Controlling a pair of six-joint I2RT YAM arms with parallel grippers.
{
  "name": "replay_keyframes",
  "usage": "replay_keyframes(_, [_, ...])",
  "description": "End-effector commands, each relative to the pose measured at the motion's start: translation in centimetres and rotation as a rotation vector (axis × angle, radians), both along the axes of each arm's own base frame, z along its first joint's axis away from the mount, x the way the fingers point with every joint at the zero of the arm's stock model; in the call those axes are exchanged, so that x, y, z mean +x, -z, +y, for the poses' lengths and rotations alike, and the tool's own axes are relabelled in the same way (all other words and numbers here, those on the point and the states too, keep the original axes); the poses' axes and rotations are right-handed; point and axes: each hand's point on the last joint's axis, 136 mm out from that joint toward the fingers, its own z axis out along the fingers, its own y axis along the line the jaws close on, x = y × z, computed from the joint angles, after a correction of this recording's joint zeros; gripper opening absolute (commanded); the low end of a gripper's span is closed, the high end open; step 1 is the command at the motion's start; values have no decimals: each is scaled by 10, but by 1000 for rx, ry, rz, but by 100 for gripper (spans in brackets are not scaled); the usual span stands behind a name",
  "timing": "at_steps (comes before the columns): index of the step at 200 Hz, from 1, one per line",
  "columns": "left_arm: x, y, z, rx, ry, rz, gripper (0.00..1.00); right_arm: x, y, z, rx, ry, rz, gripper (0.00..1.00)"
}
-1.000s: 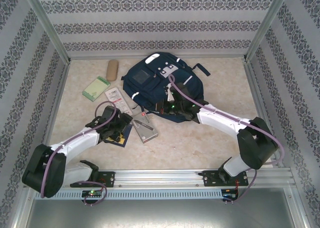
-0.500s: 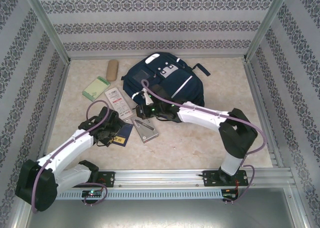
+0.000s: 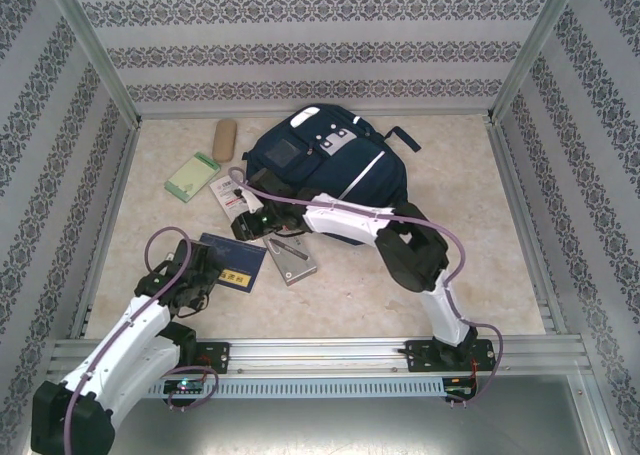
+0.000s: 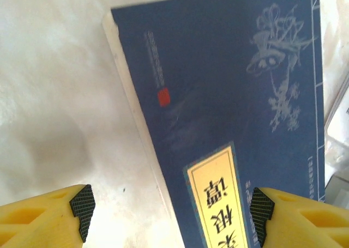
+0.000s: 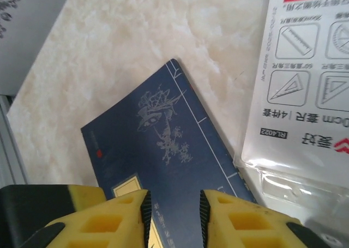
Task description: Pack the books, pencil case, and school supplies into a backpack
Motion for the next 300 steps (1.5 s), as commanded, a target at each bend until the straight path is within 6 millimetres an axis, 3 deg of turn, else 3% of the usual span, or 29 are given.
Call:
replay_keyframes(1, [14,-1,1,-6,37,-39,77,-9,22,7,-54,-61,38,32])
replay_keyframes(32, [21,9,-2,-53,63,-18,77,-13,45,13,-112,-85,60,33])
replay_keyframes(70, [22,16,-5,-63,79,-7,76,-7,68,-1,-198,-56,42,42])
replay_keyframes(132, [3,36,6,-10,57,87,56,6,67,-18,-231,-28,34,44])
replay_keyframes(177, [-2,41,11,33,72,136,51,9,65,-26,-254,-12,10,44])
replay_keyframes(248, [-7,49,15,64,88,185,47,18,42,-28,-231,10,-22,46])
replay_keyframes(300, [-4,48,14,64,98,178,47,16,74,-35,-275,-7,49,46])
